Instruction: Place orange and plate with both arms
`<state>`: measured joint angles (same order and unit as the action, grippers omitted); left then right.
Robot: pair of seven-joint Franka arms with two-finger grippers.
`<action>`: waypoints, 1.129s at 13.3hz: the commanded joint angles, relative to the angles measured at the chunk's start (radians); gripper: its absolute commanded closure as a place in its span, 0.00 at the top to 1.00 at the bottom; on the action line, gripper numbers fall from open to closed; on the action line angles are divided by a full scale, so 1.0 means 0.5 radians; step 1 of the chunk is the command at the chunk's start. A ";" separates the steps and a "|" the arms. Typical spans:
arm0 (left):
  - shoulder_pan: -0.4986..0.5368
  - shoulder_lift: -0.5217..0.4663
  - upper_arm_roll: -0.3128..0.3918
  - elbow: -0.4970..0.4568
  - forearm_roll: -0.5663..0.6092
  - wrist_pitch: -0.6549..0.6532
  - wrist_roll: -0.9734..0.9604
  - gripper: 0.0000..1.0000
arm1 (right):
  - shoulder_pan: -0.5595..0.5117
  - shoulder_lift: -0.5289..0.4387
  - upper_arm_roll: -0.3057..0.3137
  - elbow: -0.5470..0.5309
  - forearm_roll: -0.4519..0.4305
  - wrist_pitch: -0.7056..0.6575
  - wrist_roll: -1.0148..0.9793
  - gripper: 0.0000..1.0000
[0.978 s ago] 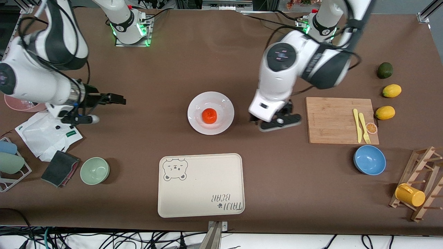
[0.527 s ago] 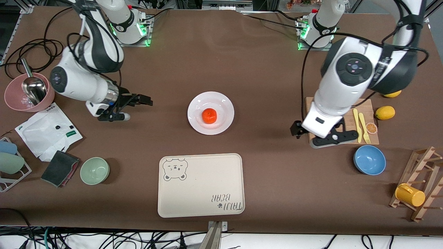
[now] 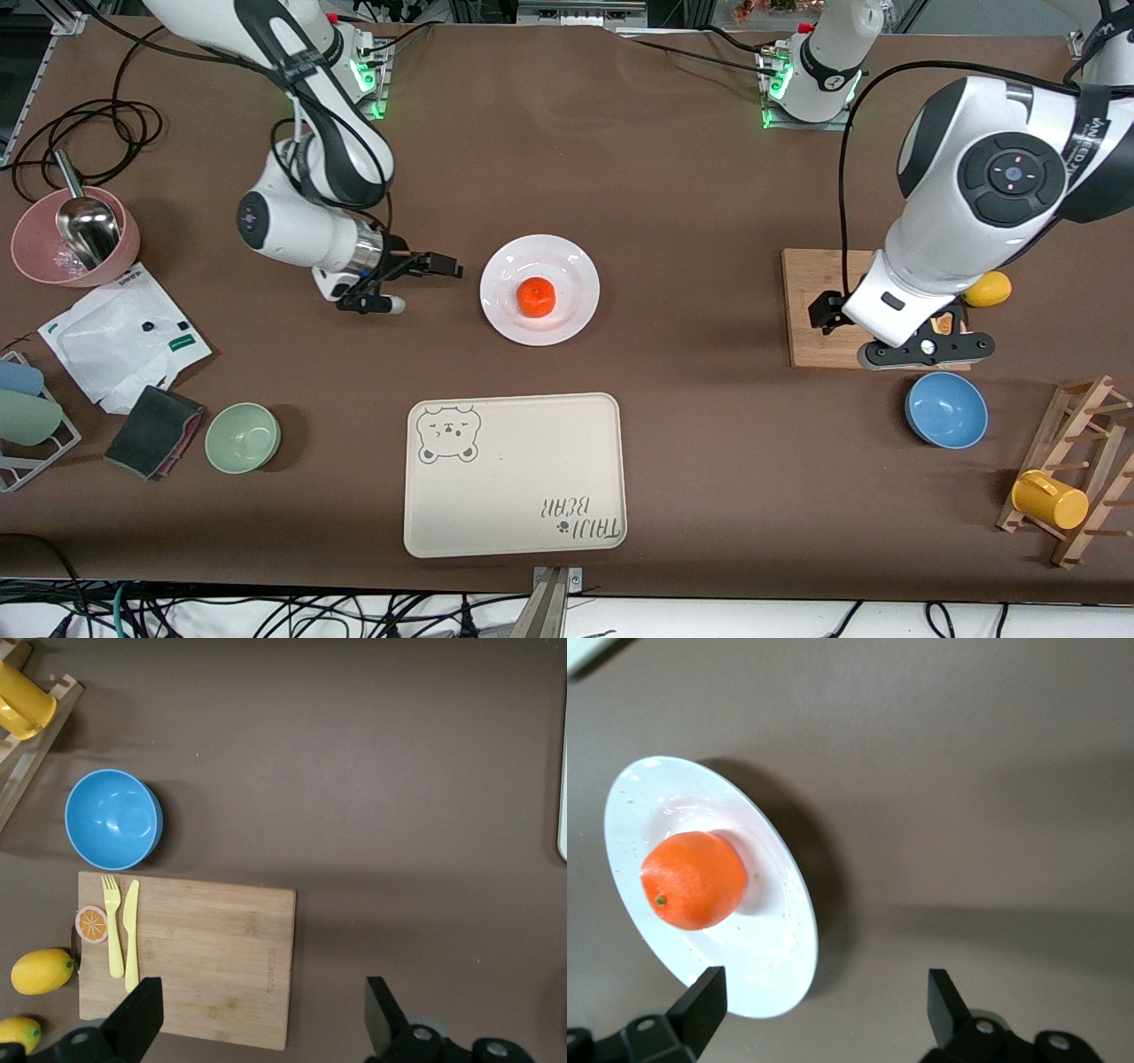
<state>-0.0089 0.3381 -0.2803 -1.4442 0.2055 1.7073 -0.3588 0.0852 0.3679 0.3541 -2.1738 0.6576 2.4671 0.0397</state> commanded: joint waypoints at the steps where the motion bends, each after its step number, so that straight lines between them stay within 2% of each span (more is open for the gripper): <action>1: 0.134 -0.093 -0.022 -0.072 -0.226 -0.064 0.260 1.00 | -0.020 0.135 0.065 0.025 0.071 0.122 -0.033 1.00; 4: 0.156 -0.133 -0.022 -0.100 -0.264 -0.067 0.337 1.00 | -0.017 0.188 0.068 0.065 0.163 0.125 -0.033 1.00; 9: 0.208 -0.176 -0.022 -0.133 -0.264 -0.080 0.536 1.00 | 0.044 0.335 0.068 0.206 0.170 0.134 -0.030 1.00; 15: 0.208 -0.185 -0.022 -0.140 -0.264 -0.098 0.537 1.00 | 0.087 0.433 0.068 0.304 0.176 0.159 -0.033 1.00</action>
<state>0.0788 0.2813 -0.2833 -1.4837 0.0961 1.6667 -0.1237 0.1281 0.5556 0.3803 -2.0485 0.7246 2.5350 0.0389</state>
